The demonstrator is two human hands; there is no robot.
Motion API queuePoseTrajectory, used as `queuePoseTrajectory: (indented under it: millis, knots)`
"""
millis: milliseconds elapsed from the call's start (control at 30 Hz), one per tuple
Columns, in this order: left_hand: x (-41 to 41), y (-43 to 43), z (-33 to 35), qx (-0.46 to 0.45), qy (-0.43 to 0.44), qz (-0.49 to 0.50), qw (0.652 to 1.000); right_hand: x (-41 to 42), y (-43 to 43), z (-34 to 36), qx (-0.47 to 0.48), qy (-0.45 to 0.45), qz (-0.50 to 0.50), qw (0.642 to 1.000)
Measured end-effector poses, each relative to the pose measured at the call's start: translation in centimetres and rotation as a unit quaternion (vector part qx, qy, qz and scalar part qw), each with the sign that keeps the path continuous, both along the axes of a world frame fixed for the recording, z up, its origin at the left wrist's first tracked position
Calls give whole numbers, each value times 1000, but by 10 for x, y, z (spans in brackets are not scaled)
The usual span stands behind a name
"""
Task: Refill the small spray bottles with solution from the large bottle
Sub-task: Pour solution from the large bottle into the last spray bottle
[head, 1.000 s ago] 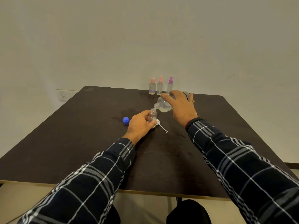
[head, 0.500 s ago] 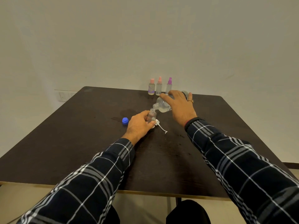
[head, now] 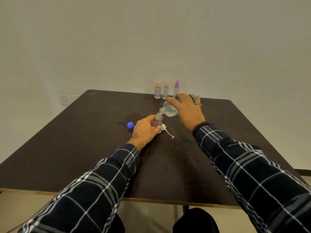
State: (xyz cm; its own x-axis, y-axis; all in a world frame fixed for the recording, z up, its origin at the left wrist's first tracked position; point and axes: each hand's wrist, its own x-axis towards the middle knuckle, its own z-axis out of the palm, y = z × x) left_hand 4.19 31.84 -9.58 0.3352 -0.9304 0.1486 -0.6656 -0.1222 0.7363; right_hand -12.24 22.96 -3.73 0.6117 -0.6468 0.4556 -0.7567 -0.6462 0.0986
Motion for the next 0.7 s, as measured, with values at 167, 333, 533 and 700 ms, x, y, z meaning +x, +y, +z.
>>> queuePoseTrajectory:
  millis: [167, 333, 533, 700]
  knots:
    - [0, 0, 1, 1, 2, 0, 1000, 0, 0, 0, -1, 2, 1, 1000]
    - [-1, 1, 1, -4, 4, 1, 1000, -1, 1, 1, 1, -4, 2, 1000]
    - [0, 0, 0, -1, 0, 0, 1000, 0, 2, 3, 5, -3, 2, 1000]
    - [0, -1, -1, 1, 1, 3, 1000, 0, 2, 2, 6, -1, 0, 1000]
